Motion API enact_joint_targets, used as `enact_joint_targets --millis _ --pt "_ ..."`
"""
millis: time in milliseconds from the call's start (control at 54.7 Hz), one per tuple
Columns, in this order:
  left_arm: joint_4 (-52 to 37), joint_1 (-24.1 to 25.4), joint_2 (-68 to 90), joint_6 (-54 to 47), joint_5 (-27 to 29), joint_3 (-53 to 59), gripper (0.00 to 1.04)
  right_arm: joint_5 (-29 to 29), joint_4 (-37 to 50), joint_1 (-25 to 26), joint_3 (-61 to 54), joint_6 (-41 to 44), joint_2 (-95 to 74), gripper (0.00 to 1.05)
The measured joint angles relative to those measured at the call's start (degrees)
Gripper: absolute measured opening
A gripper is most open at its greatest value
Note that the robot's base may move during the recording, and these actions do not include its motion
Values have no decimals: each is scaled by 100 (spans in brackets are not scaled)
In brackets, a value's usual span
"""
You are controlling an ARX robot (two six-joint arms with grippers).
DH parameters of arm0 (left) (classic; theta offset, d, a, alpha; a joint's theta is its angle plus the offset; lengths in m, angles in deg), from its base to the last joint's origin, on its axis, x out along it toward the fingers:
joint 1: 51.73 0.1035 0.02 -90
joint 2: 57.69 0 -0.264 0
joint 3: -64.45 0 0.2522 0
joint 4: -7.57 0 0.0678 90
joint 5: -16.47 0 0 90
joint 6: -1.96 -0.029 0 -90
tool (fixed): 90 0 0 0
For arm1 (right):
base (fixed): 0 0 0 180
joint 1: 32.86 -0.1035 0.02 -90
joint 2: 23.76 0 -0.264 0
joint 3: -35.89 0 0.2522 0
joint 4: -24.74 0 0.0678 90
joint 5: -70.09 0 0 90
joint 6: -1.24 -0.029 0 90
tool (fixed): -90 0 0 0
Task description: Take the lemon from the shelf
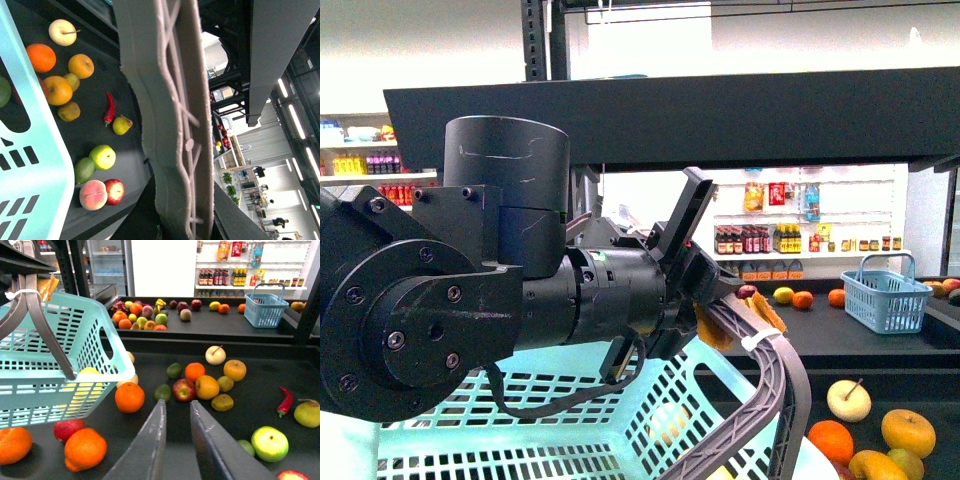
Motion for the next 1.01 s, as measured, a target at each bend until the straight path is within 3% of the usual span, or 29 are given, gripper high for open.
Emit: enact_joint_targets --millis 475,567,768,1005 --pt "0 0 0 2 -7 0 11 0 0 0 2 -2 0 99" --pt "-2 0 0 -4 15 0 11 0 0 0 2 0 0 97" --pt "-636 44 7 -17 1139 28 11 0 0 0 0 0 0 97" --pt "-1388 857 -61 981 2127 146 11 0 0 0 0 0 2 97"
